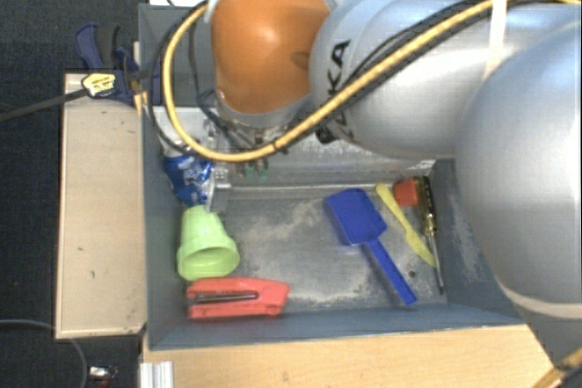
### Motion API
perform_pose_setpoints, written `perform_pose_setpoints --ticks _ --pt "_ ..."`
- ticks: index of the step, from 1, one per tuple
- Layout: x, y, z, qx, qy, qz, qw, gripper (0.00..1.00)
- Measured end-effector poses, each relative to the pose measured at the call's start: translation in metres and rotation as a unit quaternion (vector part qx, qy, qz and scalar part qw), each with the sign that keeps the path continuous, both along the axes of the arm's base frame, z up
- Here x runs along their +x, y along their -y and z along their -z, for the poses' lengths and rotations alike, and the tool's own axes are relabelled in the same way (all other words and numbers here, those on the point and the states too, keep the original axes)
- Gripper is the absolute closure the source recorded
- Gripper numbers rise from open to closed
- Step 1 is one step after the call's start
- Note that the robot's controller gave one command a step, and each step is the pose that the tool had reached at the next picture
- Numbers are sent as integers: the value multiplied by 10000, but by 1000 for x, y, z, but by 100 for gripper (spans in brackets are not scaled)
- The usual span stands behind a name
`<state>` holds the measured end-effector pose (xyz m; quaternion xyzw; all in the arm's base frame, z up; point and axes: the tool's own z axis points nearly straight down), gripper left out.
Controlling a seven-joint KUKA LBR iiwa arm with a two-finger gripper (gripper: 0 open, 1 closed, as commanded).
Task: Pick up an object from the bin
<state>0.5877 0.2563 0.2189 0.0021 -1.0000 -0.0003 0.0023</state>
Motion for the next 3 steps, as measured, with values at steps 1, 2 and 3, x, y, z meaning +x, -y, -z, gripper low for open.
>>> perform_pose_setpoints --ticks 1,2,3 --pt "2 1 -5 9 41 34 10000 0" --pt "-15 3 64 9 50 -1055 9944 0" --pt "-49 5 57 15 77 -2327 9725 0"
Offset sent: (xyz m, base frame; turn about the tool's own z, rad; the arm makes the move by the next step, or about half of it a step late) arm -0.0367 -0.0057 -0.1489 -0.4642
